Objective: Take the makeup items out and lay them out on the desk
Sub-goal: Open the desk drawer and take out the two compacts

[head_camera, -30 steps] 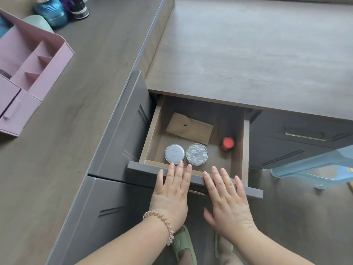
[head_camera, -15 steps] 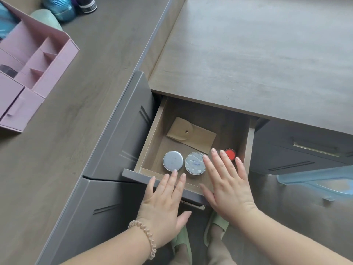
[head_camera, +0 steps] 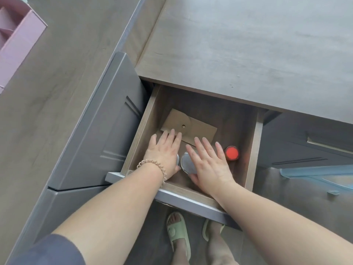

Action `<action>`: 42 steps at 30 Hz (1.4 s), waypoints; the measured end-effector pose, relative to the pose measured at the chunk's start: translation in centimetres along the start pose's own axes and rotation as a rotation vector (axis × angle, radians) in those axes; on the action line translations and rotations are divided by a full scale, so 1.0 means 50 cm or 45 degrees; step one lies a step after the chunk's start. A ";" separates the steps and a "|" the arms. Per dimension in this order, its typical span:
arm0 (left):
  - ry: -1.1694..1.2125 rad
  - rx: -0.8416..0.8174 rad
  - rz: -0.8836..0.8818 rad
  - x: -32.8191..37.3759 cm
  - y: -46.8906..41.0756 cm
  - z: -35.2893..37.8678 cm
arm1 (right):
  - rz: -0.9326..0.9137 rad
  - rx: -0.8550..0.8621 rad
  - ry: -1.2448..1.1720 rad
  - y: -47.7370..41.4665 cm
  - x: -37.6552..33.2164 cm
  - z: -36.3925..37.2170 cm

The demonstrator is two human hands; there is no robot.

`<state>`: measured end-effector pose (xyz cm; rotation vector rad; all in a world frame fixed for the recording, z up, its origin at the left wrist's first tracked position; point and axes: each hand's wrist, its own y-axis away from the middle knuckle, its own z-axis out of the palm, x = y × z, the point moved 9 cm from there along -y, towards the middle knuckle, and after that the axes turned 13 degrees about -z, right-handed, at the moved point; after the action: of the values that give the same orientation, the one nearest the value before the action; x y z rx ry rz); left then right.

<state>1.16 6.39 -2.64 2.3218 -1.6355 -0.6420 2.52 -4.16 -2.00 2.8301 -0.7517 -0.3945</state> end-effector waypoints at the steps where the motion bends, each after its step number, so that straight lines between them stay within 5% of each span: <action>1: 0.041 -0.043 -0.030 -0.004 -0.004 0.014 | -0.007 -0.018 -0.019 -0.004 0.003 0.013; 8: 0.049 -0.210 -0.178 -0.021 0.001 0.062 | -0.053 -0.101 -0.058 -0.007 -0.010 0.064; 17: 0.027 -0.099 -0.087 -0.005 0.002 0.044 | -0.045 0.030 0.056 -0.008 -0.007 0.065; 30: 0.412 0.558 0.086 0.005 0.105 -0.234 | 0.235 0.421 0.227 0.156 0.060 -0.201; 42: 0.671 0.780 0.506 0.335 0.228 -0.525 | 0.637 0.720 0.222 0.516 0.259 -0.408</action>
<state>8.85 -14.92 21.59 2.1151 -2.0978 0.5832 7.67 -30.52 20.98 2.9294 -1.6922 0.1721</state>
